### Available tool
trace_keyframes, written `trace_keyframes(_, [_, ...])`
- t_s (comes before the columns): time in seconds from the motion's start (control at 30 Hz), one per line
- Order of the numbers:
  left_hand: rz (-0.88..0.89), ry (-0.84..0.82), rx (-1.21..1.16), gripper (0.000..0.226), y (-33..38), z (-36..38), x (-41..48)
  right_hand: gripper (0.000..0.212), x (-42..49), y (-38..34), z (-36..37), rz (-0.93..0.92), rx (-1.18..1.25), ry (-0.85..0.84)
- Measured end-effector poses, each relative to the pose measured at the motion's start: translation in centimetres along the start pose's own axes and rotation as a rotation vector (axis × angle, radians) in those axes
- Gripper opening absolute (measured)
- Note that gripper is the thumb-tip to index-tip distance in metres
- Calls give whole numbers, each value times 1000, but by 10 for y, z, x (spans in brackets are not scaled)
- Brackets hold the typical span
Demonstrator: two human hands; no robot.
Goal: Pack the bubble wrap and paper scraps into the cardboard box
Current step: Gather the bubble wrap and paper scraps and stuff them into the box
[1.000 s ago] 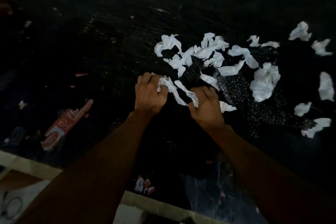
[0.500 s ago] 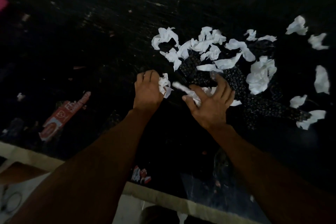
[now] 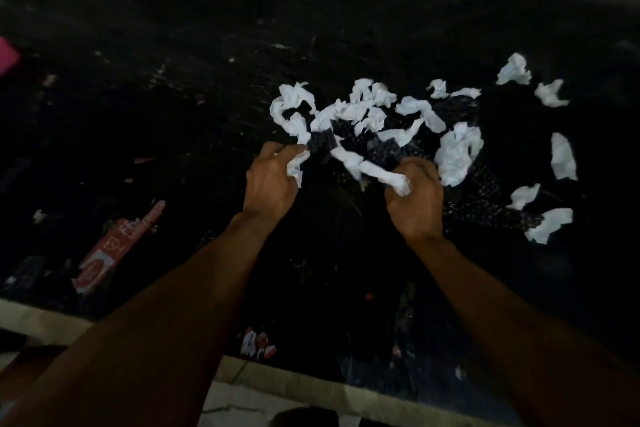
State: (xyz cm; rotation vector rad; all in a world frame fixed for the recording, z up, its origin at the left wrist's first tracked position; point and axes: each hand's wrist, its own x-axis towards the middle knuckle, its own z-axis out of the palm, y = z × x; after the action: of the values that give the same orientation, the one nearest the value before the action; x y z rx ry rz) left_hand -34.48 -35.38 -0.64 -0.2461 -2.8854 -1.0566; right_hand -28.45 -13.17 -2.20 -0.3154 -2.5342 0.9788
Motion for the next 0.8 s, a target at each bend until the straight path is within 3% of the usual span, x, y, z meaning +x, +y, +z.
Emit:
trace_keyframes(0.3, [185,-421,-265,53,98,-22,42,44,58,-24,-103,188,293,-88])
trace_keyframes(0.5, [296,-422,-379,53,189,-16,47,50,69,-5,-191,128,235,-64])
trace_keyframes(0.8, [522,-362,-342,57,370,35,17,58,80,70,-371,16,-51,77])
